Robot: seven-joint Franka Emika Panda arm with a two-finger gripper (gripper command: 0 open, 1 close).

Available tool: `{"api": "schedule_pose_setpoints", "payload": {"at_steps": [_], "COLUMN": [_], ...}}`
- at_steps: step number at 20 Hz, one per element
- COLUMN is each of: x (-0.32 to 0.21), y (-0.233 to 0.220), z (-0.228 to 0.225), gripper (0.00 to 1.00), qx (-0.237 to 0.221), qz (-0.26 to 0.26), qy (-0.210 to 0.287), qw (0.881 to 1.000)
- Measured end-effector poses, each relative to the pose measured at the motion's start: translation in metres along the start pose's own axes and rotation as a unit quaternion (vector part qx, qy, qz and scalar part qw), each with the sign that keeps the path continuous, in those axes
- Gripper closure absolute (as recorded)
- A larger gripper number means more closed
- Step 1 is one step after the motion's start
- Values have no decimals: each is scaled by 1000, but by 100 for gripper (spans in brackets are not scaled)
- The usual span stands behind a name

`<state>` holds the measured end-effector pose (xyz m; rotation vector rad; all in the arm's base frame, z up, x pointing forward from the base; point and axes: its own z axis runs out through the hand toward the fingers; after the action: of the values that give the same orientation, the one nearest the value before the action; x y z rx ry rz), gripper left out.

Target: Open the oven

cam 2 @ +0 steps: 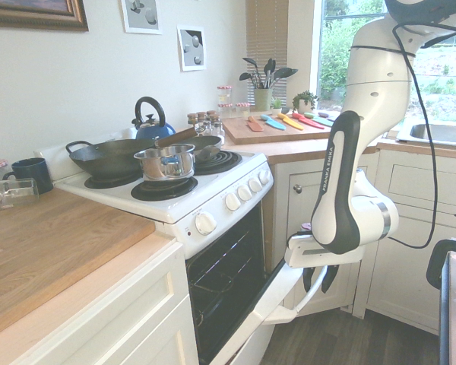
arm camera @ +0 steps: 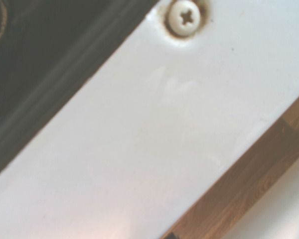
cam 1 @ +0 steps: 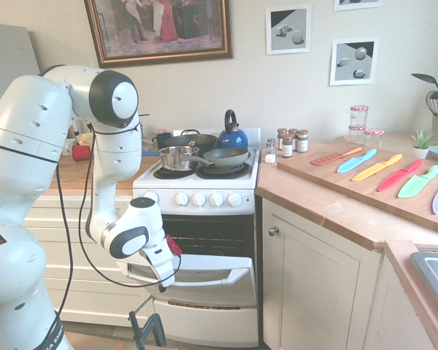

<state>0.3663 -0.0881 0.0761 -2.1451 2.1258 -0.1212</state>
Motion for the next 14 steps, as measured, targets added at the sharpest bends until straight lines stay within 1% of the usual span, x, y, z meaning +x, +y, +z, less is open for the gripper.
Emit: {"api": "schedule_pose_setpoints", "payload": {"at_steps": [2,3,6,10,14], "x": [-4,-7,-21,-30,-42], "y": [1,3,-5,-19,-31], "z": [-8,-14,-29,-43,-71], "gripper": [100,0,0,0,0], "qx": [6,10,15,29,50], "qz": [-11,-20,-42,-50,-60], "qy": [4,6,13,22,34], "qw": [1000,1000,999,998,996]}}
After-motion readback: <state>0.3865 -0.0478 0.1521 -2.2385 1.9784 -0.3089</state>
